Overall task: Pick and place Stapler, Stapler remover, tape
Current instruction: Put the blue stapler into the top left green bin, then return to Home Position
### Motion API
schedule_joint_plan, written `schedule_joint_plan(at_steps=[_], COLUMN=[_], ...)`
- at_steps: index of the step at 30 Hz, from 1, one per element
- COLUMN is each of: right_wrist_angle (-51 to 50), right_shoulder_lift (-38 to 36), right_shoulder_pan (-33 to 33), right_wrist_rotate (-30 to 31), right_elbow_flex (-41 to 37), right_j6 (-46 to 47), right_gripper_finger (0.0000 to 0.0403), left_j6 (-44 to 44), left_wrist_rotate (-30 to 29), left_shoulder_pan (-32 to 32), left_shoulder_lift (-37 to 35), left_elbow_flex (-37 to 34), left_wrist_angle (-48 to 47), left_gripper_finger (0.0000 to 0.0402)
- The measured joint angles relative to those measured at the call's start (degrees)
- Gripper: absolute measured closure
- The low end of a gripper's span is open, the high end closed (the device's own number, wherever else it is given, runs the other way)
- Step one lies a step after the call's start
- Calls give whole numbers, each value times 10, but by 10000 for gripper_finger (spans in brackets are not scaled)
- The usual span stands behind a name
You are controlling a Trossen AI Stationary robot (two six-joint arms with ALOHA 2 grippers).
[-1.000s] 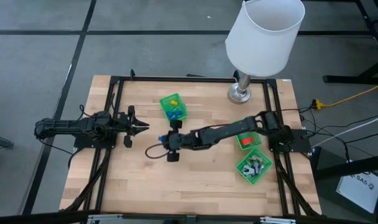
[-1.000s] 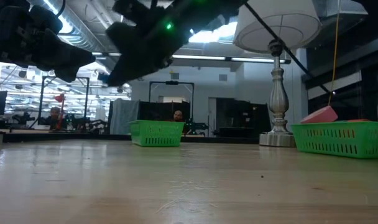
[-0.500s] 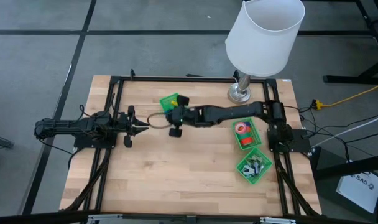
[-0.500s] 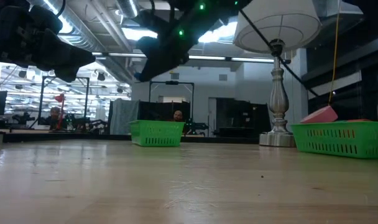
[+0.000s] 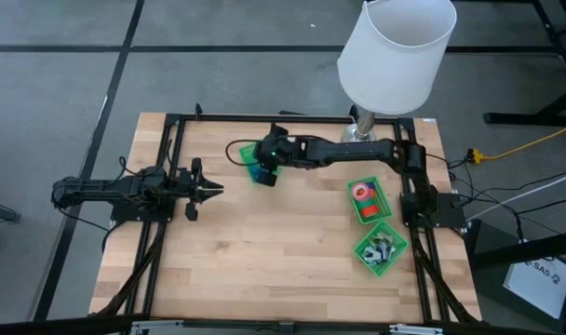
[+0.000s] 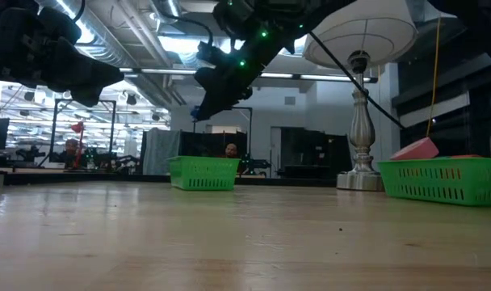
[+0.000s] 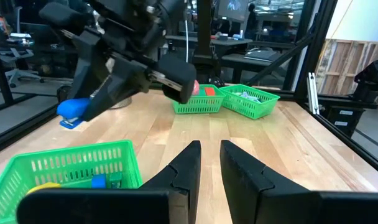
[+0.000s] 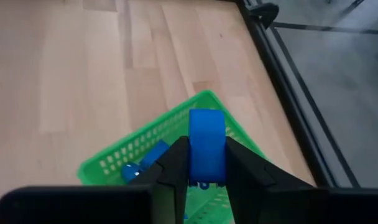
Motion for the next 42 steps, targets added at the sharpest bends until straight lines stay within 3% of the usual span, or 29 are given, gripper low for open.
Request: schedule_joint_plan(at_steps=[8,17,34,42], right_wrist_angle=[-4,20,0,-19], right_shoulder_lift=[0,0,0,-48], right_shoulder_pan=[-10,-8,-36,32], right_wrist_rotate=[-5,-137,-66,-68], right_elbow_flex=[0,0,0,-22], right_j6=[-28,-89,-103,-42], right_gripper_finger=[312,309,187,160], left_j6=[0,0,0,0], left_wrist_rotate=[0,0,0,0], left_shoulder_pan=[0,0,0,0], left_shoulder_lift=[0,0,0,0], left_elbow_flex=[0,0,0,0], left_wrist_angle=[0,0,0,0], left_gripper_finger=[343,343,343,343])
